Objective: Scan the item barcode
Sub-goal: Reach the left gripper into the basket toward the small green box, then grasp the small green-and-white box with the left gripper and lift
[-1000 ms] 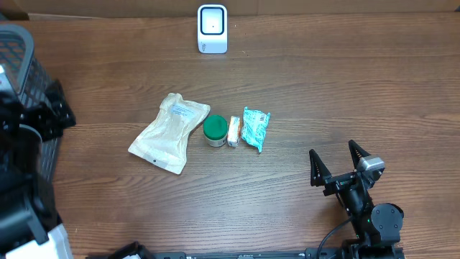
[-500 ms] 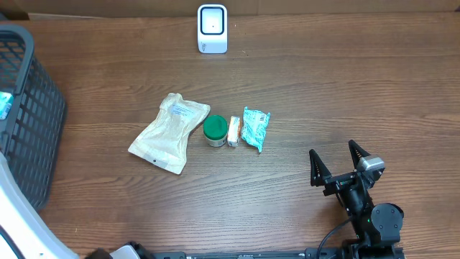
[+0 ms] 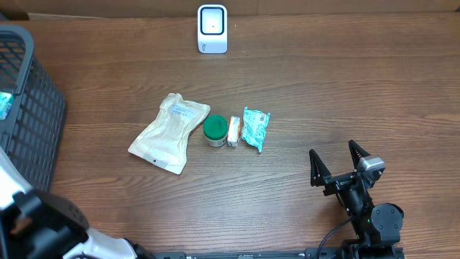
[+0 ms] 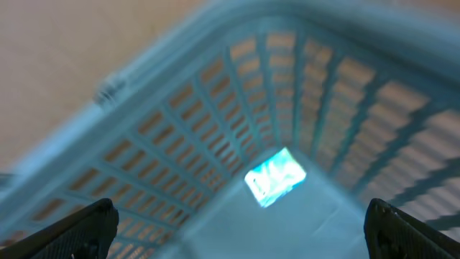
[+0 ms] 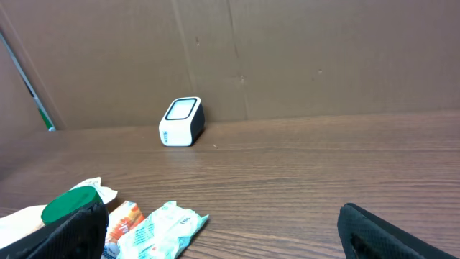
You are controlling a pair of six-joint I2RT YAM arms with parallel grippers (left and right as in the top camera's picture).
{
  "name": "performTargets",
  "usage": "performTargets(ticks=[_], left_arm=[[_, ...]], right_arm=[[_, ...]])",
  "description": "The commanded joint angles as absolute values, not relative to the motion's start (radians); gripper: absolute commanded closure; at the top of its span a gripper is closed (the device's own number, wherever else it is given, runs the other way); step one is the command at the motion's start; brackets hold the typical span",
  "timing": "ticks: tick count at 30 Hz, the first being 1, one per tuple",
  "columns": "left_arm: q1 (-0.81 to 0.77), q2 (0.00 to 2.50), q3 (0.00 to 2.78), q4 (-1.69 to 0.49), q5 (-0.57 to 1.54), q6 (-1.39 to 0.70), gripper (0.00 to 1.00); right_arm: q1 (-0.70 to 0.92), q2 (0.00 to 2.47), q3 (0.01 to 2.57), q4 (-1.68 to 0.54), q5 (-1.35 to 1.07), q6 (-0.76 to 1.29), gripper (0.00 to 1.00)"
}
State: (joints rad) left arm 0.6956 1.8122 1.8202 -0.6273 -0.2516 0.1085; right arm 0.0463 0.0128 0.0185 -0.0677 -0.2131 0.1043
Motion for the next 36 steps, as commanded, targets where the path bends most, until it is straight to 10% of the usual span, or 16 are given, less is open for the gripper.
performTargets(ticks=[1, 6, 23, 36], left_arm=[[0.713, 1.895, 1.82, -0.624, -0.268, 0.189, 0.04], [0.712, 1.999, 1.82, -0.617, -0.194, 0.345, 0.2], [0.715, 2.288, 1.82, -0.546, -0.19, 0.428, 0.12], [0.72, 2.363, 1.82, -0.429, -0.182, 0.495, 0.25]], right_arm=[[0.044, 0.003, 0.008, -0.061, -0.215, 0.104, 0.0], [0.044, 0.003, 0.008, -0.061, -0.215, 0.104, 0.0], [0.044, 0.003, 0.008, -0.061, -0.215, 0.104, 0.0], [0.044, 0.003, 0.008, -0.061, -0.215, 0.104, 0.0]])
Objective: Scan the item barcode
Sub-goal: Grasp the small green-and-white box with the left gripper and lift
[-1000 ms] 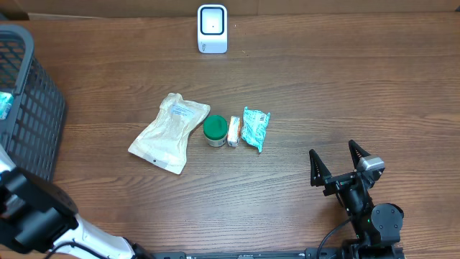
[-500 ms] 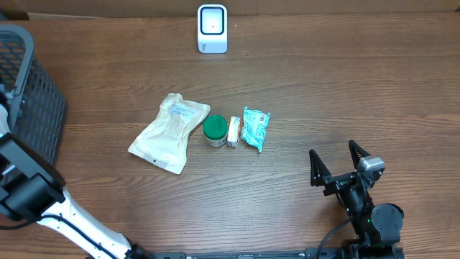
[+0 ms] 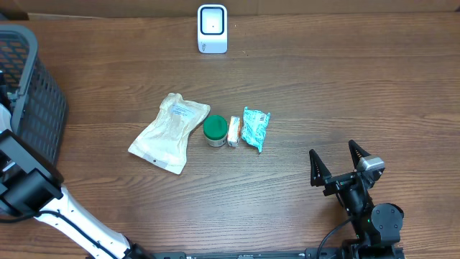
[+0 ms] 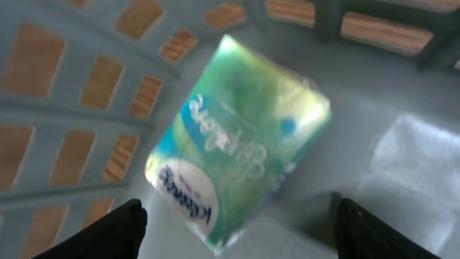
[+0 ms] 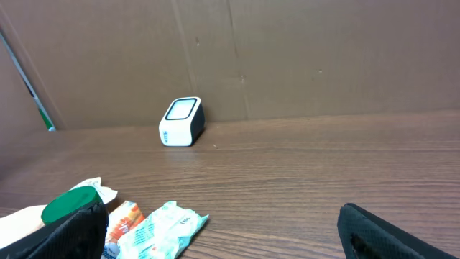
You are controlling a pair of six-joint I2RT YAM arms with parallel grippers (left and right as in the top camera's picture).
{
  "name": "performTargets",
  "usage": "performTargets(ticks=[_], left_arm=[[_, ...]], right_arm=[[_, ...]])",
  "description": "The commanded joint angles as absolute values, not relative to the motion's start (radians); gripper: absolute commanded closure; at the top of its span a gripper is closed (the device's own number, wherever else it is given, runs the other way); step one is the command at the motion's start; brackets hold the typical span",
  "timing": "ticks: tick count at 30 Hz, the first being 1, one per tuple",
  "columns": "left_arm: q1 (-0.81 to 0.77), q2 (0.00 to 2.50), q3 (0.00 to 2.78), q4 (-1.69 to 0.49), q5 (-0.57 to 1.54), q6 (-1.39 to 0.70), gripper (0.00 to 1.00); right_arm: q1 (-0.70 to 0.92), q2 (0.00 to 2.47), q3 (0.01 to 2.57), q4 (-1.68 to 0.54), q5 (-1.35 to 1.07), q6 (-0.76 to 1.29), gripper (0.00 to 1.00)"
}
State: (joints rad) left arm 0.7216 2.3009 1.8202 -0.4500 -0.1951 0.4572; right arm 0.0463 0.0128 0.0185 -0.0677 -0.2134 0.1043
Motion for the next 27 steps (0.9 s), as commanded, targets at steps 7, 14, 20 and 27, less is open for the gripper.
performTargets(ticks=[7, 14, 20, 27], left_arm=[[0.72, 2.421, 1.82, -0.384, -0.158, 0.495, 0.33], [0.72, 2.482, 1.82, -0.389, -0.156, 0.494, 0.62], [0.72, 2.487, 1.82, -0.391, -0.154, 0.492, 0.66], [0.721, 2.495, 1.82, -0.387, -0.044, 0.494, 0.41]], right_arm=[[0.044, 0.003, 0.008, -0.061, -0.215, 0.104, 0.0], [0.044, 0.003, 0.008, -0.061, -0.215, 0.104, 0.0], [0.044, 0.003, 0.008, -0.061, -0.215, 0.104, 0.0], [0.044, 0.003, 0.008, -0.061, -0.215, 0.104, 0.0]])
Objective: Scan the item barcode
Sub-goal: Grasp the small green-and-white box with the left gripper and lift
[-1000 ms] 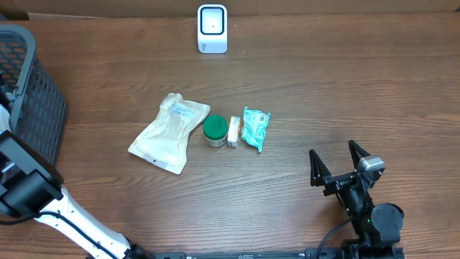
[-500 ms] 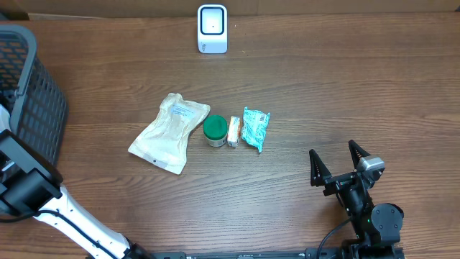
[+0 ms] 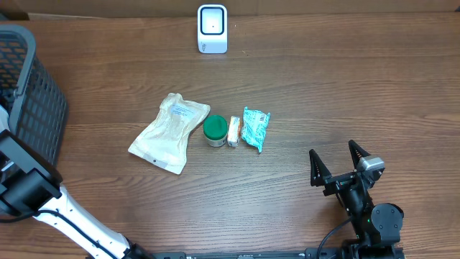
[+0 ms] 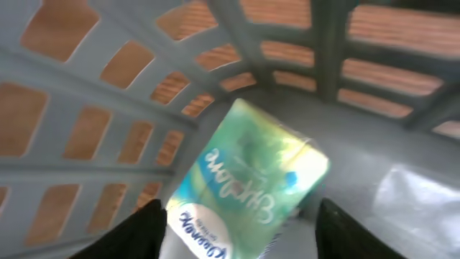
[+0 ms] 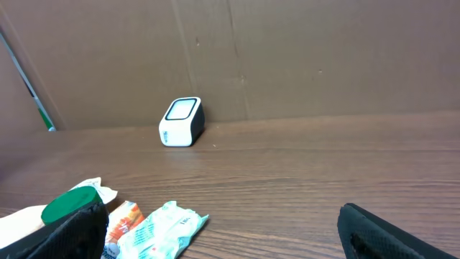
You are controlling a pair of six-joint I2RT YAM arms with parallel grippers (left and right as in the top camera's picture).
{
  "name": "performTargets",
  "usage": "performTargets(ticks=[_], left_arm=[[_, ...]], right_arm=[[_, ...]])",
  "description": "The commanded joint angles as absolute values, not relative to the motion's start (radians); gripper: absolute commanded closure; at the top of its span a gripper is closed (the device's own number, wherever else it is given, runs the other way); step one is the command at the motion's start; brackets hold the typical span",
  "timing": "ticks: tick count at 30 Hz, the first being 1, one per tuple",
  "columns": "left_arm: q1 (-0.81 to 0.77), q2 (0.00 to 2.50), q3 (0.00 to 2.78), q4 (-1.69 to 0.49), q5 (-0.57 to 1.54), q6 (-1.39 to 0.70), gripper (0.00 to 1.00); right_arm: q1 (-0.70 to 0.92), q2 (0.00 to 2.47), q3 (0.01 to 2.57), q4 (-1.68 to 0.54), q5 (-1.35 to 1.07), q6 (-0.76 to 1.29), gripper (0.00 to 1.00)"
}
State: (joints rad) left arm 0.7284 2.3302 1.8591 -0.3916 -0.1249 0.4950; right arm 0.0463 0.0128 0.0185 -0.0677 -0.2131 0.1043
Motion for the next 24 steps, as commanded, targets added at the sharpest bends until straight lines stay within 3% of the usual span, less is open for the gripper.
performTargets(ticks=[1, 8, 14, 18, 21, 24], left_arm=[[0.721, 2.498, 1.82, -0.387, -0.029, 0.494, 0.42], [0.725, 2.527, 1.819, -0.388, 0.004, 0.493, 0.51], [0.751, 2.548, 1.819, -0.395, 0.063, 0.455, 0.43], [0.775, 2.548, 1.819, -0.391, 0.098, 0.448, 0.42], [0.795, 2.545, 1.82, -0.399, 0.094, 0.399, 0.55], [0.803, 2.524, 1.834, -0.417, 0.102, 0.317, 0.56]], right_arm=[[0.044, 0.003, 0.008, -0.061, -0.215, 0.104, 0.0], [0.044, 0.003, 0.008, -0.061, -0.215, 0.104, 0.0], [0.044, 0.003, 0.008, -0.061, -0.215, 0.104, 0.0], [0.044, 0.003, 0.008, -0.061, -0.215, 0.104, 0.0], [0.044, 0.003, 0.008, -0.061, -0.215, 0.104, 0.0], [0.044, 0.003, 0.008, -0.061, -0.215, 0.104, 0.0]])
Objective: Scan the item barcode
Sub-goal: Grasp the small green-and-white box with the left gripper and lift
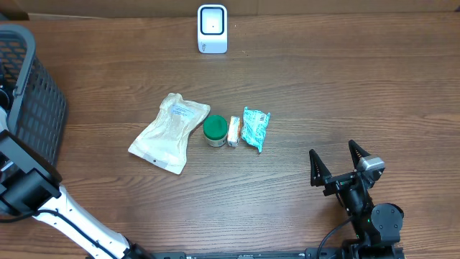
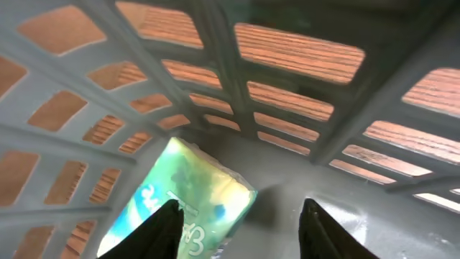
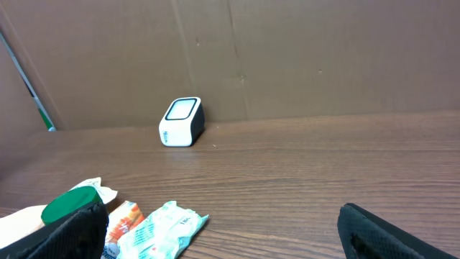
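A green tissue pack (image 2: 183, 198) lies on the floor of the grey basket (image 2: 302, 68). My left gripper (image 2: 241, 234) is inside the basket just above it, open; the pack's right part sits by the left finger (image 2: 162, 234) and the gap is mostly bare floor. In the overhead view the basket wall (image 1: 32, 108) hides this gripper. The white scanner (image 1: 212, 29) stands at the table's far edge. My right gripper (image 1: 343, 164) rests open near the front right, holding nothing.
In the middle of the table lie a beige pouch (image 1: 170, 132), a green-lidded jar (image 1: 215, 130), an orange packet (image 1: 233, 132) and a teal packet (image 1: 255, 128). The right wrist view shows the scanner (image 3: 181, 121) ahead against a cardboard wall (image 3: 287, 50).
In the left wrist view the tissue pack now sits lower and further left, by the left finger, and more basket wall shows. The fingers stand slightly closer together. The right arm has not moved.
My left gripper was open high over the basket, the pack small on its floor. Then it was down close over the pack, which lay between the open fingers. The pack still lies on the floor, now toward the left finger. The right arm stayed still.
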You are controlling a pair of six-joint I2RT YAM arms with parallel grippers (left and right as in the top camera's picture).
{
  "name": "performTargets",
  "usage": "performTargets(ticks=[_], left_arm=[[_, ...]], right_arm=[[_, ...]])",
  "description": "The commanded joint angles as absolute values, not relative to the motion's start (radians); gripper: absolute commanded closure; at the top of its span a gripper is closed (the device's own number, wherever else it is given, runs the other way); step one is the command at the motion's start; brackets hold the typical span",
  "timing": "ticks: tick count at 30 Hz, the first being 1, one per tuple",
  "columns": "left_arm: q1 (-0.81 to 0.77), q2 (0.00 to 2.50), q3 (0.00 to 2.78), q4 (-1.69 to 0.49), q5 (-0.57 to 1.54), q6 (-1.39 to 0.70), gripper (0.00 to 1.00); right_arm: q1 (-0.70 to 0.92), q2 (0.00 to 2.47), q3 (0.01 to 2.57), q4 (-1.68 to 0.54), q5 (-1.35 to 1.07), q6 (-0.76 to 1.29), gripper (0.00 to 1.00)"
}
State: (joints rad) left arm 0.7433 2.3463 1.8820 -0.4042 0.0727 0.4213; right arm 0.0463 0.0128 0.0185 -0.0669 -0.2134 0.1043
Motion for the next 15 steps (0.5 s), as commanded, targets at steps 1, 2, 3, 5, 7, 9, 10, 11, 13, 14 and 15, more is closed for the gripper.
performTargets(ticks=[1, 2, 3, 5, 7, 9, 10, 11, 13, 14, 15], left_arm=[[0.803, 2.513, 1.842, -0.421, 0.103, 0.305, 0.55], [0.803, 2.499, 1.85, -0.425, 0.109, 0.299, 0.52], [0.803, 2.479, 1.861, -0.43, 0.115, 0.299, 0.5], [0.803, 2.439, 1.882, -0.43, 0.147, 0.293, 0.46], [0.807, 2.39, 1.904, -0.427, 0.195, 0.253, 0.44], [0.815, 2.35, 1.923, -0.426, 0.231, 0.214, 0.43], [0.82, 2.332, 1.932, -0.427, 0.245, 0.196, 0.43], [0.825, 2.317, 1.938, -0.43, 0.255, 0.189, 0.42], [0.83, 2.297, 1.94, -0.432, 0.256, 0.186, 0.4], [0.832, 2.294, 1.94, -0.434, 0.252, 0.187, 0.39], [0.834, 2.295, 1.94, -0.437, 0.251, 0.188, 0.37]], right_arm=[[0.044, 0.003, 0.008, -0.061, -0.215, 0.104, 0.0], [0.044, 0.003, 0.008, -0.061, -0.215, 0.103, 0.0], [0.044, 0.003, 0.008, -0.061, -0.215, 0.104, 0.0], [0.044, 0.003, 0.008, -0.061, -0.215, 0.104, 0.0], [0.044, 0.003, 0.008, -0.061, -0.215, 0.104, 0.0], [0.044, 0.003, 0.008, -0.061, -0.215, 0.104, 0.0], [0.044, 0.003, 0.008, -0.061, -0.215, 0.103, 0.0], [0.044, 0.003, 0.008, -0.061, -0.215, 0.104, 0.0], [0.044, 0.003, 0.008, -0.061, -0.215, 0.103, 0.0], [0.044, 0.003, 0.008, -0.061, -0.215, 0.104, 0.0], [0.044, 0.003, 0.008, -0.061, -0.215, 0.104, 0.0]])
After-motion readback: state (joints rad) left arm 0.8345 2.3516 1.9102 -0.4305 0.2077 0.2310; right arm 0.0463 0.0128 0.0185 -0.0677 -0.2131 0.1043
